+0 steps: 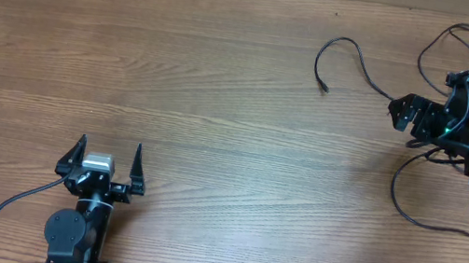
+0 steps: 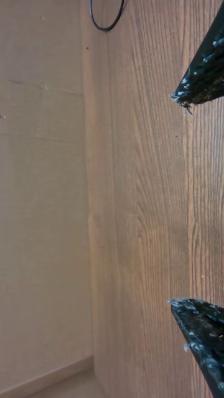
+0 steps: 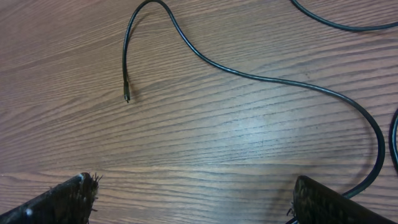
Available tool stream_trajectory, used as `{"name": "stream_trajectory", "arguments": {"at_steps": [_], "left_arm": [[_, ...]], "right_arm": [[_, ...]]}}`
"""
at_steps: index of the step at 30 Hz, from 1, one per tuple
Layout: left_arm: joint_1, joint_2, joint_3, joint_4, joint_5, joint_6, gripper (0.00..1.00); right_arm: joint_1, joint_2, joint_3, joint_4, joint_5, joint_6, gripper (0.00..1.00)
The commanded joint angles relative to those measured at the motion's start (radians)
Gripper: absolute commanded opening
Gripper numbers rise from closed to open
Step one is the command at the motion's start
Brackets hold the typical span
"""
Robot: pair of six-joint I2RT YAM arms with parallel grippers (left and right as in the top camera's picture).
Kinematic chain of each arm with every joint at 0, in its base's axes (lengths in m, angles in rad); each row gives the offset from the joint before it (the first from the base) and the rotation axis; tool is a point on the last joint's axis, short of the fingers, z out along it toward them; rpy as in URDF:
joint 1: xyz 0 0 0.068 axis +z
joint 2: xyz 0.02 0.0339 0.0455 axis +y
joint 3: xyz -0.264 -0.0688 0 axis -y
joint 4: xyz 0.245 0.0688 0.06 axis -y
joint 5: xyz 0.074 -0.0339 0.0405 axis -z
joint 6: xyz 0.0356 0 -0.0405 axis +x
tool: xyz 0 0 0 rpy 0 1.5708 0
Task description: Untangle cables
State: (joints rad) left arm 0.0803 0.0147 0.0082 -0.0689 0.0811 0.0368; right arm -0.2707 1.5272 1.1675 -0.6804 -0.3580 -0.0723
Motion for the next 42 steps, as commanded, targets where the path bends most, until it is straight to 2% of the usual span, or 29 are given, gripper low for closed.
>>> {"name": "stream_trajectory", "arguments": {"at_steps": [1,9,16,20,25,28,36,42], "left_arm": [[-0.002,-0.01,-0.003,-0.005,-0.011,0.023,0.99],[-0.002,-0.01,-0.003,-0.005,-0.01,0.023,1.0],[-0.002,-0.01,-0.003,-0.005,-0.011,0.023,1.0],[-0.002,-0.01,-0.003,-0.005,-0.01,0.023,0.99],[-0.002,-0.01,-0.003,-0.005,-0.01,0.023,1.0],[-0.002,-0.01,-0.003,-0.005,-0.01,0.023,0.99],[-0.002,-0.01,-0.003,-0.005,-0.01,0.023,1.0],[-0.002,-0.01,-0.003,-0.005,-0.01,0.023,1.0]], "right_arm": [[-0.005,-0.002,-0.002,0.006,0.005,-0.005,1.0],[-0.005,-0.021,-0.003,0.005,0.005,-0.005,1.0],[0.006,-0.205,-0.003,0.009,0.028,-0.005,1.0],[0.083,-0.344,-0.035,0.154,0.072,-0.004,1.0],[0.242,-0.502,-0.132,0.335,0.257,-0.004,1.0],[0.308,-0.621,-0.232,0.39,0.312,-0.004,1.0],[0.315,-0.954,-0.592,0.529,0.309,0.13,1.0],[0.315,-1.166,-0.909,0.716,0.308,0.233,1.0]]}}
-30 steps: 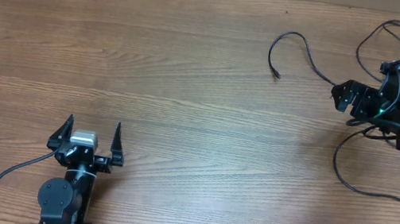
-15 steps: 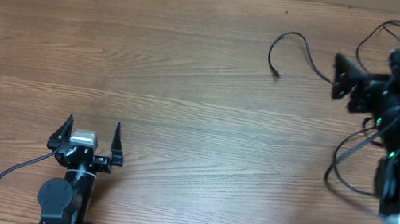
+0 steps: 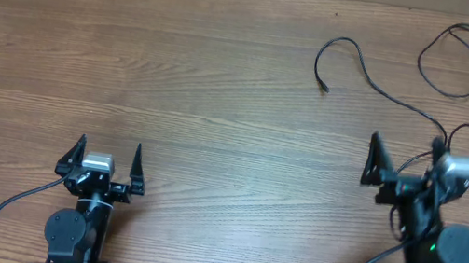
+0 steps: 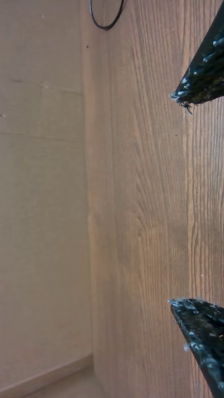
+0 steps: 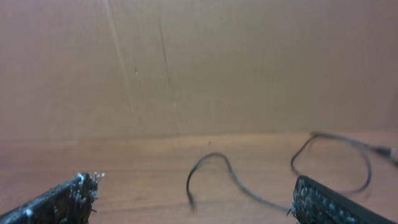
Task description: Untangle cables
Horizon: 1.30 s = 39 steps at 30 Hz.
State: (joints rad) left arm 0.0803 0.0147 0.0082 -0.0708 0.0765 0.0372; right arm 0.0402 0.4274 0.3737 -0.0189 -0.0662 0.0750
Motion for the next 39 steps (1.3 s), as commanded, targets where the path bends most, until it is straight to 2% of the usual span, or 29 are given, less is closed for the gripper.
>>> {"name": "stream_trajectory", "arguments": {"at_steps": [1,6,10,18,39], "left_arm": [[-0.002,-0.01,-0.003,-0.003,-0.006,0.023,0.99],[-0.002,-0.01,-0.003,-0.003,-0.006,0.023,0.99],[-0.002,-0.01,-0.003,-0.003,-0.006,0.023,0.99],[-0.002,-0.01,-0.003,-0.003,-0.006,0.023,1.0],[-0.002,-0.01,-0.003,-0.003,-0.006,0.023,1.0]], "right_arm": [[0.004,-0.09,-0.165,0.095,0.017,0.101,1.0],[-0.008,-0.166,-0.366,0.254,0.016,0.116,1.0],[-0.018,-0.214,-0.365,0.201,0.037,0.107,1.0],[-0.023,-0.413,-0.365,-0.067,0.084,0.108,1.0],[-0.024,-0.425,-0.365,-0.066,0.087,0.108,1.0]]}}
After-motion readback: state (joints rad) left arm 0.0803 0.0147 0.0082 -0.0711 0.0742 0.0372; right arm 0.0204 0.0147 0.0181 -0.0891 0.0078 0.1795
